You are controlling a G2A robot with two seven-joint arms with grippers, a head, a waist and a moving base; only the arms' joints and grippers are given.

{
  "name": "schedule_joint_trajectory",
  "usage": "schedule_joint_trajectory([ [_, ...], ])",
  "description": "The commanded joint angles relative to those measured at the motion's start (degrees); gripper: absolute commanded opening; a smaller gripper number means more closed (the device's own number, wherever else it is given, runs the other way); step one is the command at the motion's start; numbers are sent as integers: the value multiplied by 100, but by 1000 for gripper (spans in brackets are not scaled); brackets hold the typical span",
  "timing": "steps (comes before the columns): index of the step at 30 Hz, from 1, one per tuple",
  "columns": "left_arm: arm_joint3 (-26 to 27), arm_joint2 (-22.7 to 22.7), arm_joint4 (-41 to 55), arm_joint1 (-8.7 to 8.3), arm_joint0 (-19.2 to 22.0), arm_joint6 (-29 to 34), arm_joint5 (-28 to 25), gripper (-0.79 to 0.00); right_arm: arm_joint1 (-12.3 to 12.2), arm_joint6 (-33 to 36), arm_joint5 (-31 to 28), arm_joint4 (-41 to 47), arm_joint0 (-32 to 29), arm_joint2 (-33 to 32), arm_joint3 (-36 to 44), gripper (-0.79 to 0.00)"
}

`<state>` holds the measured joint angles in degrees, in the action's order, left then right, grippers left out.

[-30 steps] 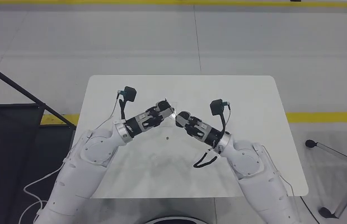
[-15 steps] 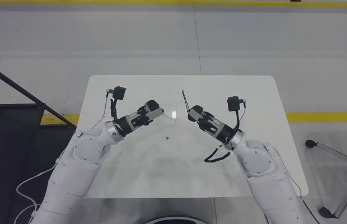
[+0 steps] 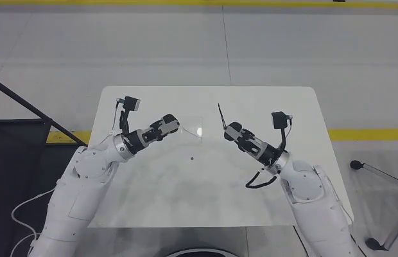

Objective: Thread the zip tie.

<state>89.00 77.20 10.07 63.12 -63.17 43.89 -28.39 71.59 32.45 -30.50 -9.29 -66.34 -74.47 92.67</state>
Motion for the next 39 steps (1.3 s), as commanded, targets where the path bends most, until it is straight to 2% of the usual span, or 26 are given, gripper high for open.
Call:
schedule_joint_trajectory([
  [1, 0, 0, 1, 0, 0, 1, 0, 0, 0, 0, 0, 0, 0, 0, 0, -785],
  [8, 15, -45, 373, 18, -30, -84, 204, 0, -1, 23, 72, 84, -12, 55, 49, -785],
  [11, -112, -31, 851, 20, 60, 136, 403, 0, -16, 465, -19, 674, 118, 85, -82, -785],
  [19, -663, 40, 2637, 5, 349, 1653, 719, 0, -90, 2054, -77, 2168, 627, 112, -660, -785],
  [26, -1290, -178, 3751, 65, 711, 2691, 1118, 0, -102, 3213, -85, 3311, 1034, 335, -1102, -785],
  [29, -1358, -213, 3770, 70, 741, 2758, 1172, 0, -104, 3505, -100, 3607, 1157, 392, -1217, -785],
  [39, -1297, -240, 3759, 74, 701, 2660, 1242, 0, -110, 3496, -109, 3549, 1192, 382, -1242, -785],
])
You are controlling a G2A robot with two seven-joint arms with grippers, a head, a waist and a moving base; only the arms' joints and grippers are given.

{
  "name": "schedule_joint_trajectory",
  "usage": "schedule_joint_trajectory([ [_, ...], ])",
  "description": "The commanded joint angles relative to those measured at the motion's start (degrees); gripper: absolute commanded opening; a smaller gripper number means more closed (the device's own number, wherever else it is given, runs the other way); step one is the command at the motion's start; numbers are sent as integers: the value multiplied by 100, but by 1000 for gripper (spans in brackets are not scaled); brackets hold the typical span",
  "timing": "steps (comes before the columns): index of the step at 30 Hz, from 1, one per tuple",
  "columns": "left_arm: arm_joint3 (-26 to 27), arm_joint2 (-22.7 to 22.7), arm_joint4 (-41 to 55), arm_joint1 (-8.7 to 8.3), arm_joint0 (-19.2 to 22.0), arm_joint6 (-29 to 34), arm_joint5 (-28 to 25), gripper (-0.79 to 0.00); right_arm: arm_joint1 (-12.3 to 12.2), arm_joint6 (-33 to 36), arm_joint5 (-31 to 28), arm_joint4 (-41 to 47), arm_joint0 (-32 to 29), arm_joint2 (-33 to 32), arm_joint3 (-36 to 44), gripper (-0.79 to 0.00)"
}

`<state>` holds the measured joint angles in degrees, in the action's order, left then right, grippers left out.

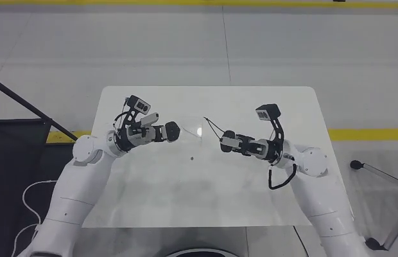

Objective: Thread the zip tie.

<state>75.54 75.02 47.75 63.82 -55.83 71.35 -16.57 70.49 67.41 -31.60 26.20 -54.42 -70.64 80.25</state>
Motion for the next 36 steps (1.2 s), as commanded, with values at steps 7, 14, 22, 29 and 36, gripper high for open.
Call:
schedule_joint_trajectory([
  [7, 145, -289, 54, 59, 12, -267, 524, 0, 4, -64, 166, -133, -43, 226, 130, -785],
  [14, -41, -533, 298, 145, 193, -263, 672, -37, 1, 7, 162, -104, 39, 346, -35, -785],
  [22, -138, -755, 170, 208, 338, -255, 727, -249, -21, -24, 129, -84, 60, 360, -93, -785],
  [29, -185, -798, 128, 236, 383, -254, 704, -419, -51, 2, 154, -71, 41, 348, -88, -785],
  [36, -212, -840, 107, 265, 417, -267, 713, -431, -74, 69, 193, -66, 45, 382, -70, -785],
])
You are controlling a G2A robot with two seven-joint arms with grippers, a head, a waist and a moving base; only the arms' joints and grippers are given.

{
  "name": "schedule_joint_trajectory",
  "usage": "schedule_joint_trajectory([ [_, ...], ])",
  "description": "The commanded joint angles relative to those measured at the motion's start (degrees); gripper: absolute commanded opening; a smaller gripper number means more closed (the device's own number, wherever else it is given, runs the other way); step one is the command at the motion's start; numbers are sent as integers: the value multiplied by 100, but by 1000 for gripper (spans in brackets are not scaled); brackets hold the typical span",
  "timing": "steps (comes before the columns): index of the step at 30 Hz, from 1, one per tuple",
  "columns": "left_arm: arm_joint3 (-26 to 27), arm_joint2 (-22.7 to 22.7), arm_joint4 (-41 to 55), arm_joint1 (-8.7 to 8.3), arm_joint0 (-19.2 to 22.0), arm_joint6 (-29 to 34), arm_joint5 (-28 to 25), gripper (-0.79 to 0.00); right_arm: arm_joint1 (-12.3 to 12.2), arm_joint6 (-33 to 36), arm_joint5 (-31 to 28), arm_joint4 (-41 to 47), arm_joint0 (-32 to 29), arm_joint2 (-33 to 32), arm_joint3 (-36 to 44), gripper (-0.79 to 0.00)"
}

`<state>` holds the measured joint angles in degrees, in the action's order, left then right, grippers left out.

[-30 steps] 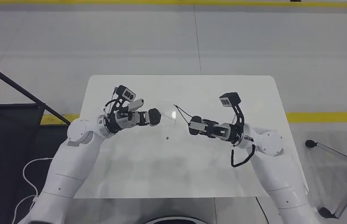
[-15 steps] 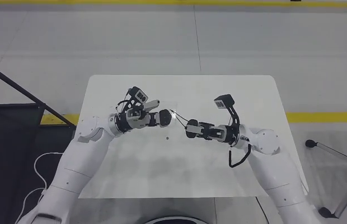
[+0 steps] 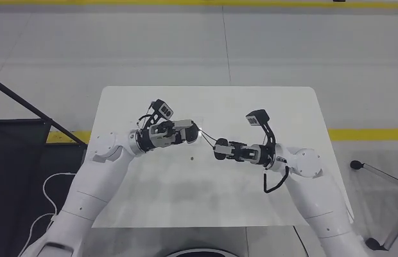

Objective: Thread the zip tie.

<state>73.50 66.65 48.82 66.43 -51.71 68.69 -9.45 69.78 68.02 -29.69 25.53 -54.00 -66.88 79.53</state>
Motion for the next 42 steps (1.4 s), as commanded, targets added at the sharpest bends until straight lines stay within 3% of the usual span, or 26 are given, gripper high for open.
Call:
schedule_joint_trajectory([
  [1, -18, -7, -1, 8, 9, -1, -2, -431, -5, 10, 1, 4, 4, 9, 2, -785],
  [23, -142, -49, -38, 72, 65, 79, -23, -508, -51, 10, 39, 24, 67, 114, -13, -785],
  [25, -147, -49, -35, 77, 72, 97, -29, -526, -54, -3, 37, 12, 77, 125, -20, -785],
  [27, -158, -49, -37, 82, 74, 105, -38, -656, -57, -11, 41, 14, 81, 136, -28, -785],
  [31, -165, -45, -39, 92, 72, 98, -47, -677, -64, -29, 37, 24, 88, 148, -37, -785],
  [36, -169, -36, -49, 100, 64, 106, -51, -785, -74, -56, 23, 15, 85, 158, -39, -785],
  [42, -148, -7, -75, 105, 33, 94, -81, -785, -91, -66, -9, 26, 66, 146, -7, -785],
])
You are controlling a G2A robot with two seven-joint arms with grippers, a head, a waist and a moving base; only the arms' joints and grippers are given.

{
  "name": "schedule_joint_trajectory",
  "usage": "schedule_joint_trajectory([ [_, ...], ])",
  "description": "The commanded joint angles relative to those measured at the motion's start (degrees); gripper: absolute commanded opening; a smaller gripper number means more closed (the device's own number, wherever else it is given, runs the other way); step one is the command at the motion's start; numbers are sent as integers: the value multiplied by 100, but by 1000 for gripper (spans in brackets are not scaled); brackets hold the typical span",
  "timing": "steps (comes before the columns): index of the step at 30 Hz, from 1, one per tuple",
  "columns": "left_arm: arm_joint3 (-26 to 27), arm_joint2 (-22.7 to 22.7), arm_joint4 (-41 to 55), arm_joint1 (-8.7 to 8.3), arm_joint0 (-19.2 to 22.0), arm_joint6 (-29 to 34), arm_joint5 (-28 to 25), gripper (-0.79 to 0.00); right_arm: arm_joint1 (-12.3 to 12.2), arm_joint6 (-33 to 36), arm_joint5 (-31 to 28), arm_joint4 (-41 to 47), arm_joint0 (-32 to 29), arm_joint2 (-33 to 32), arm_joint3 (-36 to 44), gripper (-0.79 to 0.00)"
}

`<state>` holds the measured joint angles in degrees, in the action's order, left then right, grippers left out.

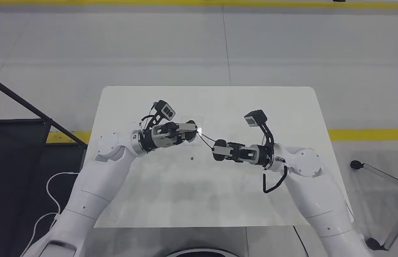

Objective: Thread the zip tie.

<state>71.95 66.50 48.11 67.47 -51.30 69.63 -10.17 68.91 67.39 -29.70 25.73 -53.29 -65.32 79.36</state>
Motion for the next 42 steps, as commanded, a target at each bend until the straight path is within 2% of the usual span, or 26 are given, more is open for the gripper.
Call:
schedule_joint_trajectory([
  [1, 8, 17, -5, 0, -17, 0, -14, -785, -9, -8, -16, 15, -14, -22, 25, -785],
  [27, 156, 373, -75, -56, -287, 29, -72, -785, -175, 244, -475, 1383, -530, -818, 532, -785],
  [42, 145, 425, -58, -52, -327, 43, -80, -785, -208, 221, -497, 1570, -616, -923, 643, -785],
])
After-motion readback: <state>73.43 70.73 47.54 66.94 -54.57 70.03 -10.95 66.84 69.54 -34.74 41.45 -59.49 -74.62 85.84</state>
